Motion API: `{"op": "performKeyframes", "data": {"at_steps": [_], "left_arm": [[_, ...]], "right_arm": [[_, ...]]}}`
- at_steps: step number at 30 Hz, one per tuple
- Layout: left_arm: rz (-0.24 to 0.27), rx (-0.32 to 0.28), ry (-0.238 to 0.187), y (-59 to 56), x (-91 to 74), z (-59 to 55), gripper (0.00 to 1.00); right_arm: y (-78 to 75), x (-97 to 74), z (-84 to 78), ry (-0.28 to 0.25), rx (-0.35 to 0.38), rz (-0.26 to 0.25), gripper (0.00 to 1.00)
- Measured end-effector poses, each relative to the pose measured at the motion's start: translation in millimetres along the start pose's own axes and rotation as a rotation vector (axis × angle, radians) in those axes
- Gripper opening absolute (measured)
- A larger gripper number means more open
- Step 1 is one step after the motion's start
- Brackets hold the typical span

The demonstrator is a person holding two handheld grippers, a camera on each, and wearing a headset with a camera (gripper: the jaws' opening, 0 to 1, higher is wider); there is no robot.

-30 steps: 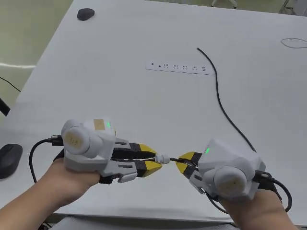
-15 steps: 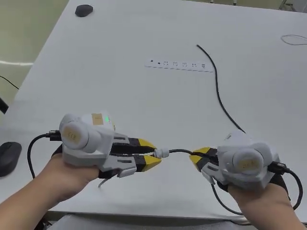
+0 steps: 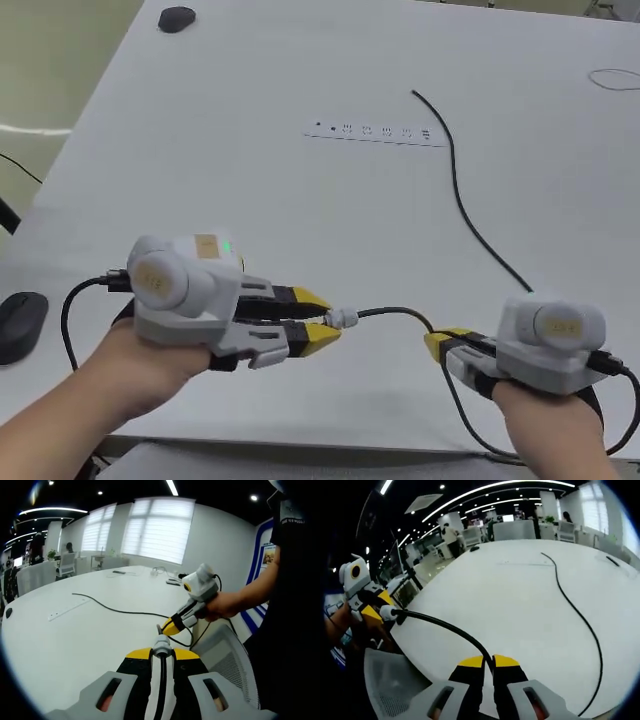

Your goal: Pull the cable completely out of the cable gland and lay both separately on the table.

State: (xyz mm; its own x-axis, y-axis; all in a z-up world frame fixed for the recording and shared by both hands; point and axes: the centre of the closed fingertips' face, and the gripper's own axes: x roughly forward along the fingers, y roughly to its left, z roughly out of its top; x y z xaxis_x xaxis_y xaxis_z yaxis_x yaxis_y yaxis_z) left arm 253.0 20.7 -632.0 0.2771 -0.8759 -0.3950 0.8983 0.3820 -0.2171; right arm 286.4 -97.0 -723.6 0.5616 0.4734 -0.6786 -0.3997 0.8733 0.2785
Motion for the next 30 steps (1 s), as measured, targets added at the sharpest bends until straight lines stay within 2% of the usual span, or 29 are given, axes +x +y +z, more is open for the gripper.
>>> {"op": "performKeyframes", "data": {"at_steps": [4,10,15,25,30], "left_arm": [[0.001,-0.003,-0.003,-0.7,-0.3,0.5,0.15],[0.004,-0.005,0.000,0.1,-1.4,-0.3,0.15],[0.008,-0.009,-0.005,1.4,-1.1,1.0,0.15],[0.010,-0.014,-0.007,4.1,-1.5,3.1,0.15],[0.018,-0.009,-0.005,5.2,-0.6,3.6,0.15]], "right_arm": [[3.4,-1.0,0.9,-0.017,-0.039,-0.001,0.01],[2.7,-1.4,1.7,-0.022,-0.039,0.008,0.01],[3.6,-3.6,4.1,-0.034,-0.095,0.009,0.01],[5.9,-7.7,-0.2,-0.009,-0.172,0.014,0.02],[7.2,-11.5,3.5,-0.021,-0.195,0.023,0.05]]}}
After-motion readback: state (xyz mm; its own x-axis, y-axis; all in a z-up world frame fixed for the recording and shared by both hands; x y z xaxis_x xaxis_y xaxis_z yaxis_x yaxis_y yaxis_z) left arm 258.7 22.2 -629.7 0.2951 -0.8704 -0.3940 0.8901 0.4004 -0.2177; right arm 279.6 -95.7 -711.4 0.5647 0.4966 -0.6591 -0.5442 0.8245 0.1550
